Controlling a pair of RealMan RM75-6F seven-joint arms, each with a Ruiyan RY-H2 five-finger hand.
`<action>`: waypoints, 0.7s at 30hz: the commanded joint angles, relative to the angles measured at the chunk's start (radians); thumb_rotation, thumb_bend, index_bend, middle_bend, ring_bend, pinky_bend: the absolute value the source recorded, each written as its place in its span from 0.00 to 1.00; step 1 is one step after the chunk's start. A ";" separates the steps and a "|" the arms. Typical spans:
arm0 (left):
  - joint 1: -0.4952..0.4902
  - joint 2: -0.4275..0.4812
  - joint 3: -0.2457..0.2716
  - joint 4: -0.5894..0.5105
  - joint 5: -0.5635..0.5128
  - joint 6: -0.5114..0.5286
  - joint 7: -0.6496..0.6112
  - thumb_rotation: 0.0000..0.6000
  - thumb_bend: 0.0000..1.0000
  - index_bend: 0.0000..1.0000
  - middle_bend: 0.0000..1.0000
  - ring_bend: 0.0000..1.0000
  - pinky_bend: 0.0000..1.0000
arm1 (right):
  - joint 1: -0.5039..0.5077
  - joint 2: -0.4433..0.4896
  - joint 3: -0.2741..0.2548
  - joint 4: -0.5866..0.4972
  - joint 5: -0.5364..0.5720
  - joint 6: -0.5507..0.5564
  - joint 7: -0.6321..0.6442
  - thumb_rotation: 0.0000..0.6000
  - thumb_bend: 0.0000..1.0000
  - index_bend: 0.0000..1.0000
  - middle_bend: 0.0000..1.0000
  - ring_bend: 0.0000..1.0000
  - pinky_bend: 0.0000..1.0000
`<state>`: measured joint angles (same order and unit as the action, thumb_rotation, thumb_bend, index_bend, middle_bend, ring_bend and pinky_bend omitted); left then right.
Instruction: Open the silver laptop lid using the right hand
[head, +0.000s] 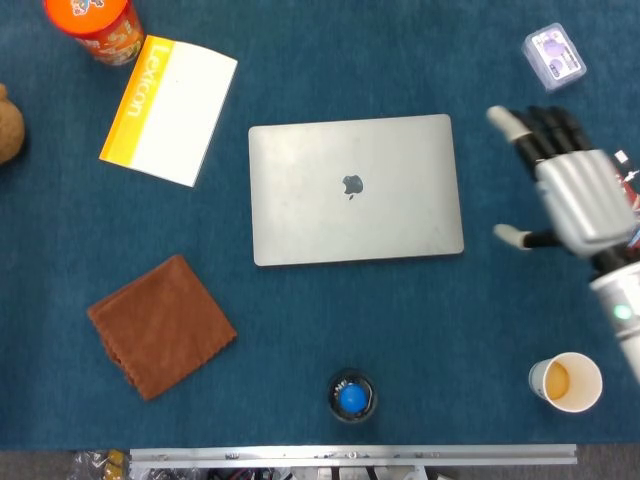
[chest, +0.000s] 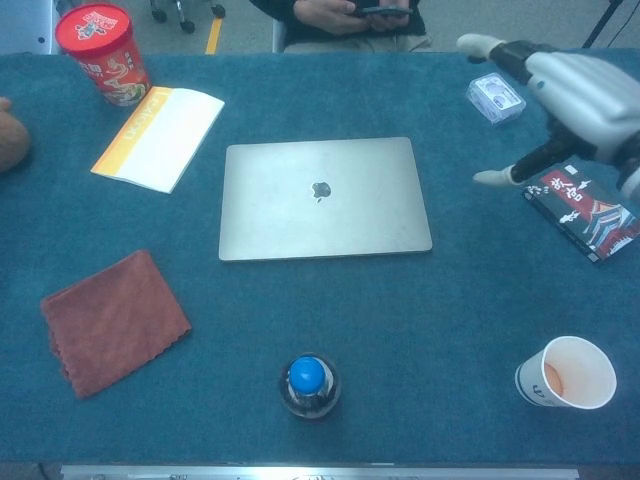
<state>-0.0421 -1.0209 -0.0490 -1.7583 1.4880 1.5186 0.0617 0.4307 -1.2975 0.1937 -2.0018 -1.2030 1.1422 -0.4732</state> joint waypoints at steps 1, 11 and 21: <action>-0.003 0.003 -0.001 0.001 -0.001 -0.004 -0.002 1.00 0.22 0.20 0.21 0.14 0.09 | 0.048 -0.052 0.006 0.016 0.051 -0.039 -0.040 1.00 0.07 0.02 0.13 0.00 0.05; -0.001 0.006 0.011 0.011 0.005 -0.010 -0.009 1.00 0.22 0.20 0.21 0.14 0.09 | 0.185 -0.202 -0.001 0.101 0.186 -0.115 -0.162 1.00 0.02 0.02 0.12 0.00 0.05; 0.001 0.006 0.019 0.024 0.011 -0.011 -0.026 1.00 0.22 0.20 0.21 0.14 0.09 | 0.293 -0.356 -0.017 0.210 0.285 -0.134 -0.245 1.00 0.02 0.02 0.11 0.00 0.05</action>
<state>-0.0417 -1.0148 -0.0304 -1.7349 1.4990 1.5075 0.0366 0.7065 -1.6333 0.1822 -1.8094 -0.9340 1.0123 -0.7044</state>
